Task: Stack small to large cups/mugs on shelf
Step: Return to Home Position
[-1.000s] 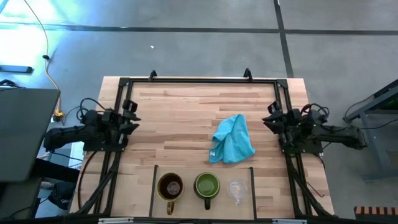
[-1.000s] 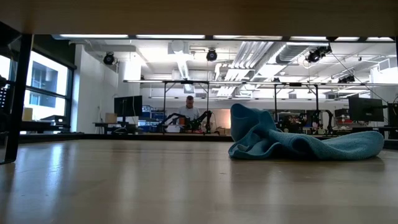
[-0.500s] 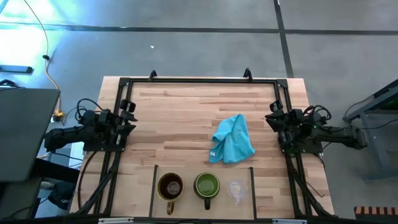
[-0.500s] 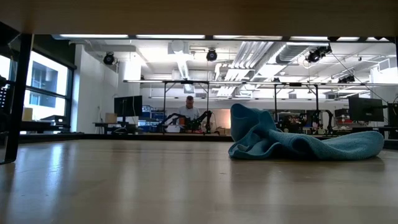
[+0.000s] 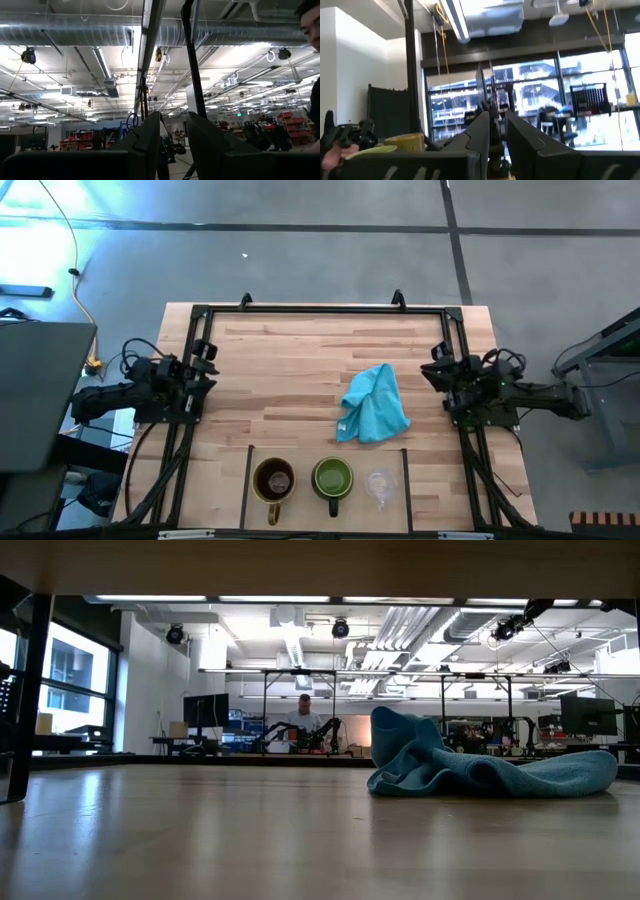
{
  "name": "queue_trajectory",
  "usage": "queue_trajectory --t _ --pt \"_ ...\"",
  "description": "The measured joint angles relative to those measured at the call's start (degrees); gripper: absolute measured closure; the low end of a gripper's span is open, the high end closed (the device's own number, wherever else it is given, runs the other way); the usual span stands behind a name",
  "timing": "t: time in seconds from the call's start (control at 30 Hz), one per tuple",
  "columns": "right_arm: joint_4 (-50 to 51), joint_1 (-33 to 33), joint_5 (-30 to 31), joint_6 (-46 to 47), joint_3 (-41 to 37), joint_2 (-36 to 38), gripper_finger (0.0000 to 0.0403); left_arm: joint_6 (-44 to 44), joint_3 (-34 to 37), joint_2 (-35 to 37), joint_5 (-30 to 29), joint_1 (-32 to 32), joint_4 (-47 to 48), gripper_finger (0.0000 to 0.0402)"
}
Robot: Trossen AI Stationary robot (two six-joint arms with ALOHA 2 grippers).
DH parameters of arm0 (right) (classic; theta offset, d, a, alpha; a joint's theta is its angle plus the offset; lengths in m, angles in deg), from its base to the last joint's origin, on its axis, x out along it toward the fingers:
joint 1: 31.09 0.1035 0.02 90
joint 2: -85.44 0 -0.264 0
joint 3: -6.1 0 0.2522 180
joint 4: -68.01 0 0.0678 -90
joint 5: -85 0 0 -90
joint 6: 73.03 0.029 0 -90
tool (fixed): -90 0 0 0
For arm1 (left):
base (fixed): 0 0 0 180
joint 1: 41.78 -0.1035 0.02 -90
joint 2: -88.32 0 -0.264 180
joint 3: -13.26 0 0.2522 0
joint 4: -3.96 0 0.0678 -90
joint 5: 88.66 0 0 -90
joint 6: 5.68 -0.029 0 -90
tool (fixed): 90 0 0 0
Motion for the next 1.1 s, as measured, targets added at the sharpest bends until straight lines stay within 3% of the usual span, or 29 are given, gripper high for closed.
queue_trajectory --t 0.37,0.5,1.1 --pt "3.6 5.2 5.8 0.1 0.0 0.0 0.0350 2.8 0.0 -0.2 -1.0 0.0 0.1 0.0316" --pt "5.5 6.6 9.7 -0.7 0.0 0.0 0.0350 2.5 0.0 -0.2 1.6 0.0 2.0 0.0316" --pt "22.0 5.0 10.0 5.0 0.0 0.1 0.0350 3.1 0.0 -0.1 7.8 0.0 17.5 0.0316"
